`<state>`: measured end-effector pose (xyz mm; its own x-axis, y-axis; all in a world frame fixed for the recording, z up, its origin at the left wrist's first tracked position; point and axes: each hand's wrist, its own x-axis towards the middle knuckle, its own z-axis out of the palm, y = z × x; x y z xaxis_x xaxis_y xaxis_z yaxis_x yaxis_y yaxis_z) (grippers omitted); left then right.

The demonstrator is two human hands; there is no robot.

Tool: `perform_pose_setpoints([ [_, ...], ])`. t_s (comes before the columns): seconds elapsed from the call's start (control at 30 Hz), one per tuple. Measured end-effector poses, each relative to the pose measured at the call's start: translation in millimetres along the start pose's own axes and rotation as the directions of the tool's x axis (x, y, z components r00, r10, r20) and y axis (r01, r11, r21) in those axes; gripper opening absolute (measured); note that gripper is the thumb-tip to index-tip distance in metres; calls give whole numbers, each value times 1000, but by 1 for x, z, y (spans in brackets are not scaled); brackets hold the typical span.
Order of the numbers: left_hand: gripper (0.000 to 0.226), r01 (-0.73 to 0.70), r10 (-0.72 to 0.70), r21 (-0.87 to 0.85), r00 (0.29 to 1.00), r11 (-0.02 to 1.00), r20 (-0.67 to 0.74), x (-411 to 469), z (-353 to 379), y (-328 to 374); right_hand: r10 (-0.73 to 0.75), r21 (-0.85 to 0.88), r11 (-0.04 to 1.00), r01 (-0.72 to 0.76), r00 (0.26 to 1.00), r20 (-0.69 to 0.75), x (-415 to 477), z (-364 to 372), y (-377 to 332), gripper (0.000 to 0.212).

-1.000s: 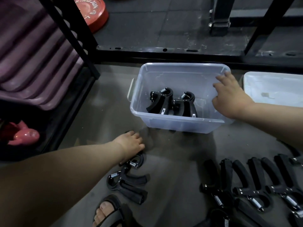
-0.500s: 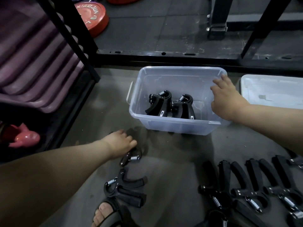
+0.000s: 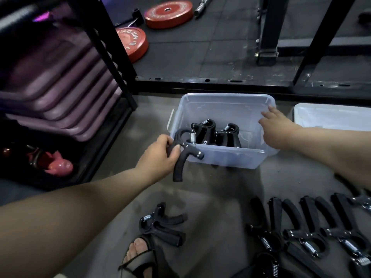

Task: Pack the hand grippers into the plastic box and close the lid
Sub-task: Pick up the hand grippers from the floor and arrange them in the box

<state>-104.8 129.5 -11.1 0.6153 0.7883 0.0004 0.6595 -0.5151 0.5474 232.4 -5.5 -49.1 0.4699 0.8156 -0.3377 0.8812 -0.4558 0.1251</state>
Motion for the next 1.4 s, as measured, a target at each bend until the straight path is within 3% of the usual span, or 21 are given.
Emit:
perform_pose_setpoints([
  [0.07, 23, 172, -172, -241, 985, 955, 17, 8, -7, 12, -14, 6, 1000, 14, 1000, 24, -8, -1, -1, 54],
  [0.13, 26, 346, -281, -413, 936, 842, 211, 11, -19, 21, -31, 3, 1000, 31, 999, 28, -13, -3, -1, 53],
  [0.2, 19, 483, -259, -549, 862, 682, 436, 12, -32, 28, -37, 3, 999, 37, 999, 30, -16, -6, 0, 53],
  [0.27, 16, 563, -165, -650, 806, 510, 569, 14, -39, 33, -42, -22, 999, 43, 999, 33, -18, -8, -1, 53],
  [0.37, 30, 637, -146, -680, 760, 364, 633, 26, -41, 44, -49, -51, 997, 51, 998, 34, -20, -11, -2, 53],
  [0.53, 36, 627, -139, -722, 775, 291, 617, 63, -39, 63, -60, 65, 996, 63, 997, -46, -17, -11, 0, 51],
  [0.63, 32, 583, -145, -715, 804, 385, 577, 84, -29, 71, -48, 161, 985, 69, 990, -135, -14, -14, 2, 48],
  [0.73, 23, 458, -163, -538, 847, 707, 506, 100, -14, 73, -33, 211, 975, 69, 985, -169, -5, -13, 2, 47],
  [0.8, 18, 396, -175, -407, 859, 823, 482, 106, -3, 76, -35, 223, 972, 77, 982, -185, 0, -10, 2, 46],
  [0.9, 10, 408, -210, -405, 868, 818, 450, 117, 15, 75, -84, 181, 976, 124, 973, -213, 7, -7, 3, 45],
  [1.0, 34, 336, -193, -265, 873, 904, 448, 127, 31, 67, -106, 172, 974, 146, 969, -222, 10, -4, 4, 44],
  [1.07, 38, 346, -218, -219, 864, 912, 454, 132, 39, 59, -122, 157, 974, 161, 965, -233, 10, 1, 5, 43],
  [1.27, 24, 394, -330, -150, 884, 907, 332, 145, 62, 42, -116, 190, 964, 185, 938, -328, 8, 11, 4, 41],
  [1.4, 21, 329, -314, 1, 900, 944, 301, 149, 78, 44, -96, 201, 965, 166, 944, -317, 6, 8, 1, 41],
])
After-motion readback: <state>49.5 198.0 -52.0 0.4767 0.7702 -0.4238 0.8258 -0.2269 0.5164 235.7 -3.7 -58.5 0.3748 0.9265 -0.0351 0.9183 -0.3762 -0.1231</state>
